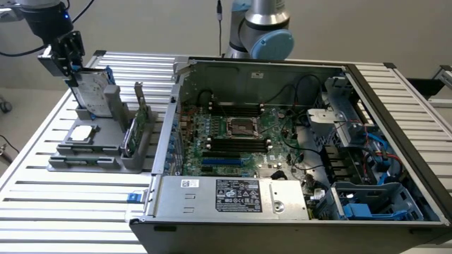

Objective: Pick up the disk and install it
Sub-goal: 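Pick up the disk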

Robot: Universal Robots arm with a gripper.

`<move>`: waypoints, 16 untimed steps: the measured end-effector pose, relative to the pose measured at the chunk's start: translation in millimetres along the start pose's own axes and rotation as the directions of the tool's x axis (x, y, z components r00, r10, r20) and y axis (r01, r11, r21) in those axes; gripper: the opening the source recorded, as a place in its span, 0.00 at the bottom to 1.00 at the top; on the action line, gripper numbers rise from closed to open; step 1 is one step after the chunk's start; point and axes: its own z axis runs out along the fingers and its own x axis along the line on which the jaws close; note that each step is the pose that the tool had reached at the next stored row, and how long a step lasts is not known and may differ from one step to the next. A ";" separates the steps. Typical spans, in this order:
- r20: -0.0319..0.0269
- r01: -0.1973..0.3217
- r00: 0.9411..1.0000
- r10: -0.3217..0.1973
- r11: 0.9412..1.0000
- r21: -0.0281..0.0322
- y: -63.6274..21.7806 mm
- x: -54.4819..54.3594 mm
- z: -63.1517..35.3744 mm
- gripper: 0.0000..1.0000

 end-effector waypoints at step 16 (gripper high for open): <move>0.003 -0.021 1.000 0.021 1.000 -0.001 1.2 2.5 0.1 0.54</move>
